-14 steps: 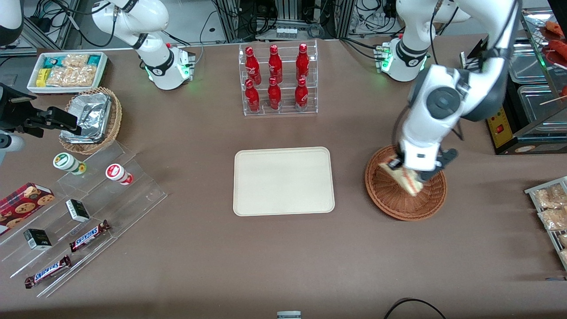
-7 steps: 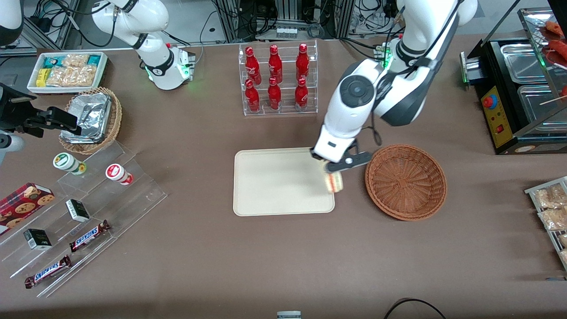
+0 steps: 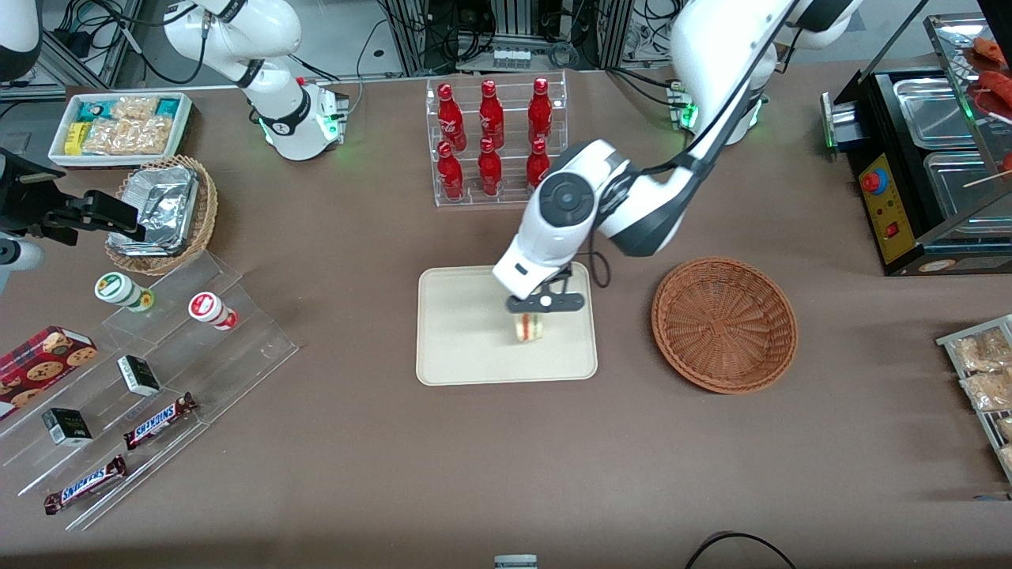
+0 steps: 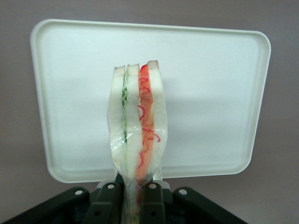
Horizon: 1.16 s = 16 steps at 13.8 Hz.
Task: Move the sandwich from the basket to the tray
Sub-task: 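Lower the sandwich onto the tray and open the left gripper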
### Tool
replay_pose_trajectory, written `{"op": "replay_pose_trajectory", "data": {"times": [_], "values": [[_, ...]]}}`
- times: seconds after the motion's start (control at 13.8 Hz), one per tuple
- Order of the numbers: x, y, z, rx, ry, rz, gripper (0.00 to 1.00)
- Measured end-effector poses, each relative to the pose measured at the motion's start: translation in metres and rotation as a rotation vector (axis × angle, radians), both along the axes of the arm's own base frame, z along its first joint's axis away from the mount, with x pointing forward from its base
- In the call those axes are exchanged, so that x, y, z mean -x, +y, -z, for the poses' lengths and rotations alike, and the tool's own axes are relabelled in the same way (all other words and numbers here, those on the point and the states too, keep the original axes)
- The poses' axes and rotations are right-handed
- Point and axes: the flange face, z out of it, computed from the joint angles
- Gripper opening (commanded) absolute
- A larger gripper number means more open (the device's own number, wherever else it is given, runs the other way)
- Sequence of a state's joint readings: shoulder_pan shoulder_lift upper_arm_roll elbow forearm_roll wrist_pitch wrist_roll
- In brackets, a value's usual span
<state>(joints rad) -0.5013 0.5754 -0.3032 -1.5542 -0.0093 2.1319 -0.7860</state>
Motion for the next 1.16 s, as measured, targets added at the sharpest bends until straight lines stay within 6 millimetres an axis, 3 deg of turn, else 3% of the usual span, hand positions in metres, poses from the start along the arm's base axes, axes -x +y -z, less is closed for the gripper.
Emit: {"op": "replay_pose_trajectory", "data": {"times": [0.22,0.65,0.73,0.8,0.87,0.95,1.02,1.16], "values": [[0.007,-0.02,0.035,-0.02,0.002,0.044,0.0],[0.01,-0.029,0.071,-0.042,-0.022,0.084,0.0],[0.009,-0.029,0.075,-0.035,-0.029,0.083,0.07],[0.009,-0.03,0.079,-0.033,-0.029,0.082,0.37],[0.009,-0.03,0.084,-0.034,-0.025,0.082,0.53],[0.009,-0.03,0.088,-0.035,-0.022,0.082,0.89],[0.009,-0.03,0.091,-0.034,-0.021,0.081,1.0],[0.008,-0.03,0.09,-0.031,-0.024,0.08,1.0]]}}
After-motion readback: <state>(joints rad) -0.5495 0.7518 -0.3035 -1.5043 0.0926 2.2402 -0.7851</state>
